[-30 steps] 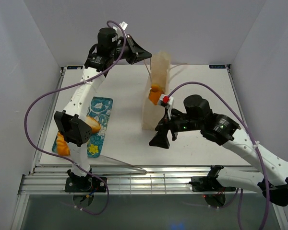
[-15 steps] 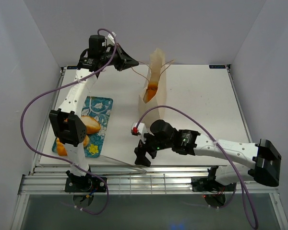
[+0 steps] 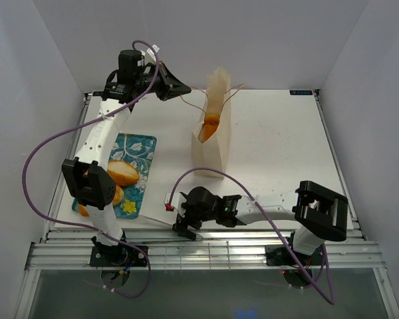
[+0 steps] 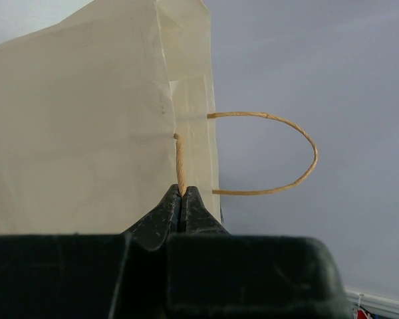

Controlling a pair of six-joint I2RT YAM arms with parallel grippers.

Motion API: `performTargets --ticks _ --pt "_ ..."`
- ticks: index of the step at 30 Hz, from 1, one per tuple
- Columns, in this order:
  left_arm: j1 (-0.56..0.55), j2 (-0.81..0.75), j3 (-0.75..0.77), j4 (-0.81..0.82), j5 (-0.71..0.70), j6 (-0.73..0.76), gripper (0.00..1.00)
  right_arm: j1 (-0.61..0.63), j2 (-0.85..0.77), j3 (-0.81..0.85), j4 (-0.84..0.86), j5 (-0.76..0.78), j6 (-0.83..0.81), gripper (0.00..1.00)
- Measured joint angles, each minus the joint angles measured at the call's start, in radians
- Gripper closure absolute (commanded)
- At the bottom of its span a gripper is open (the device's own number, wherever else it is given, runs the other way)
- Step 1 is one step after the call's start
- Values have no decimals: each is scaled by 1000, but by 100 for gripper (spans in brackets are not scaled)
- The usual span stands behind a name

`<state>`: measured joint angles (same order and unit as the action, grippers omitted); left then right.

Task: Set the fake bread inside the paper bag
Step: Adjust the paper bag at the center of the board.

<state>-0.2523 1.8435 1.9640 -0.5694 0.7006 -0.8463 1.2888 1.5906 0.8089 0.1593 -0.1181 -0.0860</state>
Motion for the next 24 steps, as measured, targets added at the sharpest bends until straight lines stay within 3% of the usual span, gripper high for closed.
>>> performTargets --ticks 11,17,23,24 --pt "0 -17 -27 4 14 8 94 107 113 -90 330 78 -80 10" --pt "0 -28 -59 6 18 19 95 133 166 -110 426 101 -91 10" --pt "1 -38 -73 2 19 27 94 138 206 -108 496 116 -113 0" --pt "2 -40 -73 2 19 27 94 138 214 -107 510 117 -117 5"
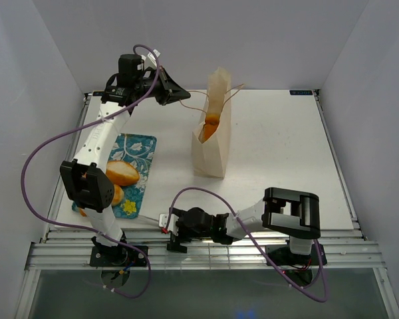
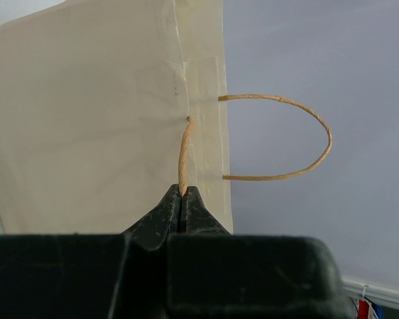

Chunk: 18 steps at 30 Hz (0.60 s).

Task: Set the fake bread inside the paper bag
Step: Adjust the paper bag at the center of the board.

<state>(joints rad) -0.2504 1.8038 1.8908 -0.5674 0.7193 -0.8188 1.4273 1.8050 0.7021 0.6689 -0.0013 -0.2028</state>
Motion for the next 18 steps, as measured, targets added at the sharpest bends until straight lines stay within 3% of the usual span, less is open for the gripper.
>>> performTargets --ticks 9,18 --pt "6 -9 0 0 4 7 95 8 35 8 49 -43 -18 33" --pt "8 -10 -1 0 4 8 94 -12 36 -34 119 -109 -11 42"
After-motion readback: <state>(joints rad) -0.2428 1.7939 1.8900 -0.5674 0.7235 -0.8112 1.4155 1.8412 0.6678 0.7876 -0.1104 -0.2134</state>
